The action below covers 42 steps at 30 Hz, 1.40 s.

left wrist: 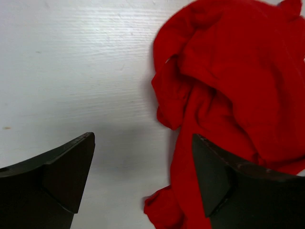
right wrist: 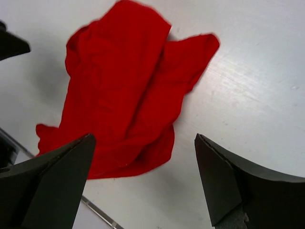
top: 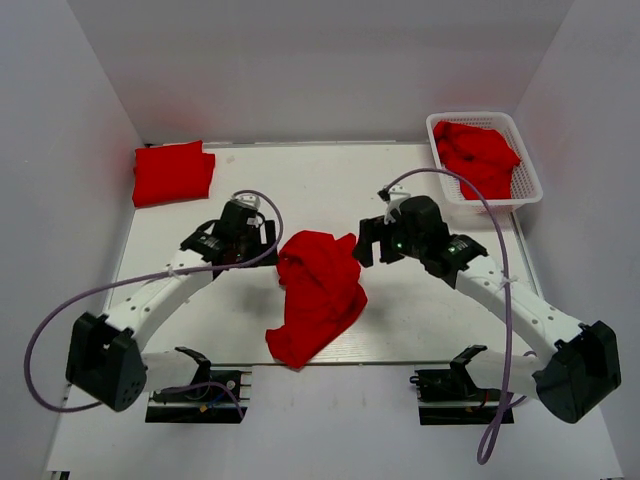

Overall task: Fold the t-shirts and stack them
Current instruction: Move the tshirt to the center of the board, then flatten out the tshirt

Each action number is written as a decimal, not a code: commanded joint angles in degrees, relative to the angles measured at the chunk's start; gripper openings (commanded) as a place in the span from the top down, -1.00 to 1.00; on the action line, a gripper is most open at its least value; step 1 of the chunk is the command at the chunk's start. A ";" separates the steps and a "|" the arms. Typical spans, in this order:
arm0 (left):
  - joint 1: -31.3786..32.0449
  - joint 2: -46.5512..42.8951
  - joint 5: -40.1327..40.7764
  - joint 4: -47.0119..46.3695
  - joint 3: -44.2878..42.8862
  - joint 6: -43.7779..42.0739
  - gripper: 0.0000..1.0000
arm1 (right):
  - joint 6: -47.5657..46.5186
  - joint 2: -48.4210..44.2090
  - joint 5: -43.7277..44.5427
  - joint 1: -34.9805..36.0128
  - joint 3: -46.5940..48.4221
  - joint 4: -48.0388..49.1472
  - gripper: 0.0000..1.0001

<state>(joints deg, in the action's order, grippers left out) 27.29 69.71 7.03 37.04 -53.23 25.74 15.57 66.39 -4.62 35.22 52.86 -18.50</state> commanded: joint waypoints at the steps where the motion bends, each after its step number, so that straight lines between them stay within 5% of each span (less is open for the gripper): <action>1: -0.30 3.67 -5.88 -8.98 3.13 -0.07 -0.73 | -1.42 2.59 -5.13 1.07 -1.62 -0.83 -0.81; 16: 0.22 18.70 -11.07 -29.30 8.59 1.95 -0.23 | 1.65 14.99 -7.77 5.47 -4.70 6.02 -0.81; 22: 0.75 21.95 -11.86 -31.31 7.44 1.95 0.32 | 2.09 15.70 -10.06 6.00 -4.78 7.16 -0.33; 23: 0.75 21.96 -12.64 -32.02 7.44 1.43 0.42 | 2.27 15.53 -9.97 6.00 -4.87 7.25 -0.01; 24: 0.75 22.48 -13.26 -32.64 7.44 1.42 0.67 | 2.27 15.44 -10.05 5.91 -4.79 7.08 0.53; 26: 0.75 22.48 -13.27 -32.64 6.57 0.89 1.00 | 2.09 14.65 -9.88 5.82 -4.87 7.34 0.81; 27: 0.75 21.70 -12.48 -32.64 6.56 0.11 1.00 | 2.27 14.38 -9.18 5.65 -4.79 7.34 1.00; 31: 0.75 15.57 -7.39 -30.01 4.20 -1.30 1.00 | 2.88 12.36 -2.96 5.30 -4.35 7.78 1.00; 35: -0.04 8.79 4.47 -25.09 0.24 -3.84 1.00 | 2.45 8.42 13.62 4.68 -1.98 4.53 1.00; 42: -0.04 1.31 17.75 -16.65 -12.76 -8.84 1.00 | -1.51 3.75 30.45 2.05 9.96 -2.50 1.00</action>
<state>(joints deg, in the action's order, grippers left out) 27.51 74.43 15.49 16.95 -61.36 20.51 16.27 73.01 13.65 38.35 56.23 -18.59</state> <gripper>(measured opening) 0.129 0.049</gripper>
